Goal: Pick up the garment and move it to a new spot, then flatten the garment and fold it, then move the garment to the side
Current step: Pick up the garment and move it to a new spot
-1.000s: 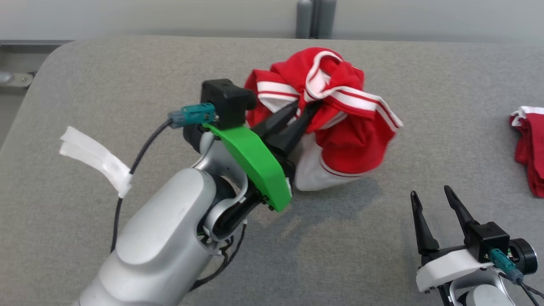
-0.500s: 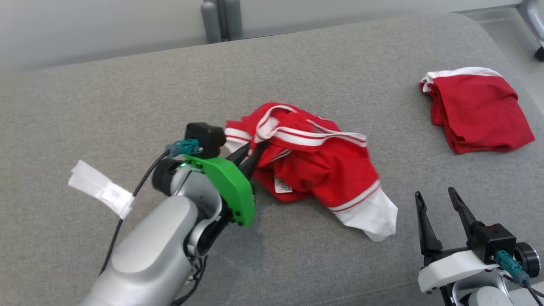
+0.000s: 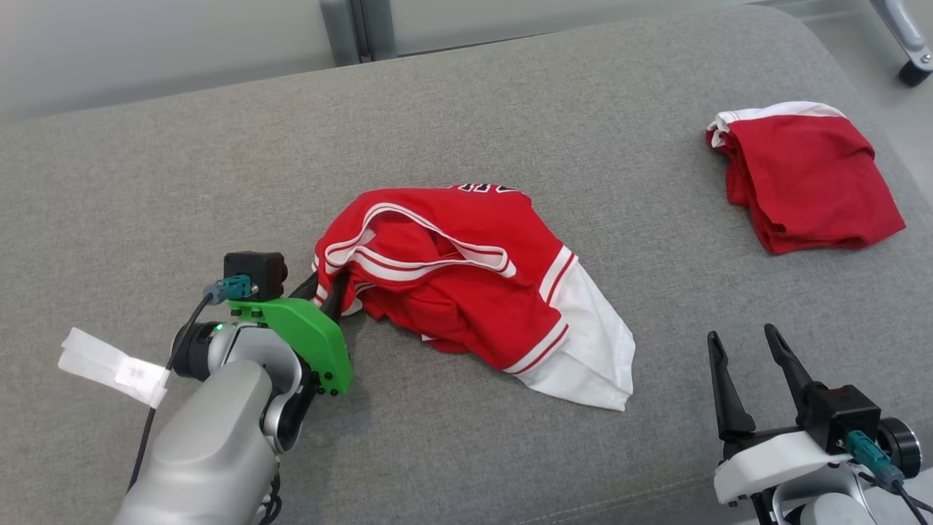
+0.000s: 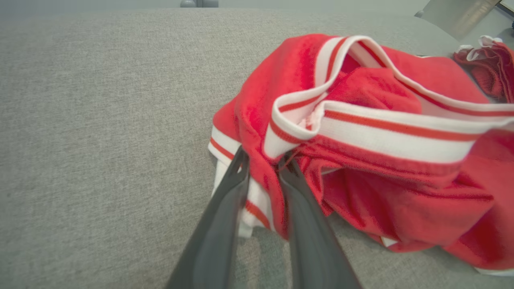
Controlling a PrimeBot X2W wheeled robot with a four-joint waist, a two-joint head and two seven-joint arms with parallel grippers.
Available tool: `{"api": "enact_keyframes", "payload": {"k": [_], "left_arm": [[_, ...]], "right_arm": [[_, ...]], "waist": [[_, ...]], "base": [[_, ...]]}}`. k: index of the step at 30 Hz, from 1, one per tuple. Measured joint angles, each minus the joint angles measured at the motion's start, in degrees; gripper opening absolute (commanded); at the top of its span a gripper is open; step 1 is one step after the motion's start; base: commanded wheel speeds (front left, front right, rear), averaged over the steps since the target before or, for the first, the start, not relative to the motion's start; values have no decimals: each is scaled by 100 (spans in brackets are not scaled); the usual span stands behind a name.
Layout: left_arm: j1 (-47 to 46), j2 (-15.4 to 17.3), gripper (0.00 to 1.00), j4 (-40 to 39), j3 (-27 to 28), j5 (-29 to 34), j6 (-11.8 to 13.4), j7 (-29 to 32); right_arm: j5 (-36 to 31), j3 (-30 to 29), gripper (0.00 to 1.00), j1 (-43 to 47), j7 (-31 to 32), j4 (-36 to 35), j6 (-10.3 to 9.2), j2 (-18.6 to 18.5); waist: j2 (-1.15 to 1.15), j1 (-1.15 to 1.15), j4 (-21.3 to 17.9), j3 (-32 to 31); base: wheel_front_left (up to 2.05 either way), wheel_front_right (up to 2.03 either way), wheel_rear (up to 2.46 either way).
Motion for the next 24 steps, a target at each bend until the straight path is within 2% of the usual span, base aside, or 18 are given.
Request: {"api": "enact_keyframes", "payload": {"k": [5,10,15,22,24], "left_arm": [[26,-70,100,177,214,-133,146,-298],[363,47,100,-213,388,-275,513,-472],[726,221,100,-1451,141,22,991,-346],[1061,432,100,-3818,-300,326,1729,499],[1068,535,100,-4339,-432,414,1851,757]], "right_arm": [[-43,-20,100,17,0,-9,0,0],[-52,-147,100,215,0,-44,0,-1],[-27,-141,100,332,0,-64,0,0],[97,-41,100,335,0,-65,0,1],[118,-35,100,322,0,-51,0,3]], "waist": [[0,0,60,-135],[0,0,102,-292],[0,0,142,-367],[0,0,25,-283],[0,0,-32,-253]], "base": [[0,0,0],[0,0,0],[0,0,0],[0,0,0],[0,0,0]]}}
